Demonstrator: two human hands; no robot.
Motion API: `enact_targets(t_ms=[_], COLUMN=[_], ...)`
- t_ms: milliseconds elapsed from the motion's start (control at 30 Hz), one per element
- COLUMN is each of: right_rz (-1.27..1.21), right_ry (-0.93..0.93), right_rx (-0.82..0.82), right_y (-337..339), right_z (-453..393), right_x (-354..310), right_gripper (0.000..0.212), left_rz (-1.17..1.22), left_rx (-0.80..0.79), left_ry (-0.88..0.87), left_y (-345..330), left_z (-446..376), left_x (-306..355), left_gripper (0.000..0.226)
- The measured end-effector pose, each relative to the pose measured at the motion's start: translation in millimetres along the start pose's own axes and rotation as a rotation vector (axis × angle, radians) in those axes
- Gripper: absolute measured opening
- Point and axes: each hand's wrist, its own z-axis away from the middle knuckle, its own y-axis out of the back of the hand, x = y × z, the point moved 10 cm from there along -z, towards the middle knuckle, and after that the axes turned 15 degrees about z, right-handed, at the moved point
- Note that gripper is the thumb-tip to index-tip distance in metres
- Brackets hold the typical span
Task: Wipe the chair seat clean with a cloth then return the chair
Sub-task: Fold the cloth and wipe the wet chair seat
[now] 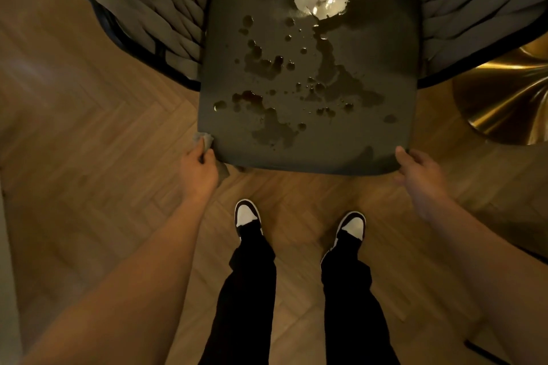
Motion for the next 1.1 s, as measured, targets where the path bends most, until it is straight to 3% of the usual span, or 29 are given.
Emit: enact_targets(t_ms=[367, 667, 867, 1100], right_rz=[-0.155, -0.216, -0.180, -0.076], right_ry=[0.092, 0.088, 0.101, 0.119], right_rx=[-0.078, -0.111, -0.129, -0.099], right_y=[4.4, 3.9, 1.5, 5.4], right_z=[-1.0, -7.1, -13.3, -12.8], right_x=[2.4, 8.5, 10.5, 9.0], right_gripper=[0.049, 0.050, 0.030, 0.037], left_rz=[-0.024, 0.024, 0.063, 0.023], left_rx=[0.173, -0.035, -0.226, -0.404], left_ry=[-0.003, -0.062, -0.131, -0.229], left_y=[-10.7, -130.8, -225.6, -290.4], left_z=[23.7, 99.3, 160.4, 190.8], left_x=[3.6, 55.6, 103.4, 134.9], left_gripper=[0.031, 0.030, 0.032, 0.020])
